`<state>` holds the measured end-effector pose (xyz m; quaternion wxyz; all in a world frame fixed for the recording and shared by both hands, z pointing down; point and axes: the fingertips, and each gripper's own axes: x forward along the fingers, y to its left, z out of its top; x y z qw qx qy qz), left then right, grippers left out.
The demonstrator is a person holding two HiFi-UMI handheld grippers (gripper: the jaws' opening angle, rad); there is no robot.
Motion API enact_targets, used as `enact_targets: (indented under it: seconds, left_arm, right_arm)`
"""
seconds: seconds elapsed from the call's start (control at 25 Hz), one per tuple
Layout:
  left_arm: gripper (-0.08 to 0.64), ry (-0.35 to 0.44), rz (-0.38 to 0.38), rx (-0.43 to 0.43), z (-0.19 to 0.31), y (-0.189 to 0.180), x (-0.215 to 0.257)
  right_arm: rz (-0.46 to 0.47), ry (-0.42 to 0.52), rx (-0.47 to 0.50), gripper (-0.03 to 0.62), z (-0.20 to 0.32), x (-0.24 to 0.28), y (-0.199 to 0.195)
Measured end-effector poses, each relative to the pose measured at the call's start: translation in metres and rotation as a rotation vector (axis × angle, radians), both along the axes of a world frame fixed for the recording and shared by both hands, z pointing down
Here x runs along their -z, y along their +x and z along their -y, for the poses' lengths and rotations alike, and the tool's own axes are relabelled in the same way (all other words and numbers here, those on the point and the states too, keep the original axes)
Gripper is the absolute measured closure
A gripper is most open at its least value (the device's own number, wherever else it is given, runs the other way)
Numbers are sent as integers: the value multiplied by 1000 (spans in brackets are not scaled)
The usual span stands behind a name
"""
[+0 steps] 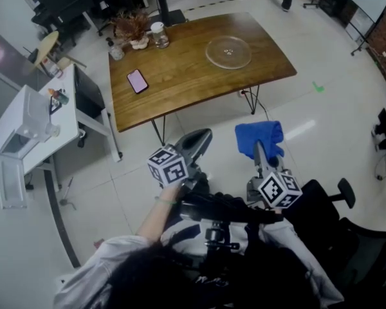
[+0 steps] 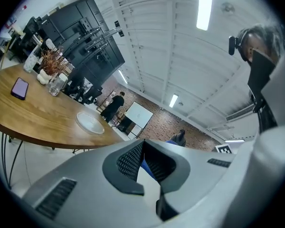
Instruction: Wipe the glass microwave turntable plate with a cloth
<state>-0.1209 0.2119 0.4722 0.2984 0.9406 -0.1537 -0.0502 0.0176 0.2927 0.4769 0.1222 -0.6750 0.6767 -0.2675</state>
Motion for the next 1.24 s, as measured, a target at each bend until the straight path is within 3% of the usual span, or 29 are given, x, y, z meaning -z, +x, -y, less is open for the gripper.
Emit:
enact_targets:
  seconds: [0.16, 0.4, 0.92, 1.24]
  left_arm:
    - [557, 1, 36, 15, -3, -6, -3]
    - [557, -6, -3, 20, -9, -7, -2]
    - [558, 36, 37, -12, -18, -1, -3]
    - [557, -9, -15, -22, -18, 4, -5]
  right_arm:
    - [30, 55, 0, 515, -2, 8, 0]
    - [-3, 53, 29, 520, -8, 7, -6]
    - [-16, 42, 31, 520, -14, 6, -7]
    - [-11, 39, 28, 520, -15, 4, -4]
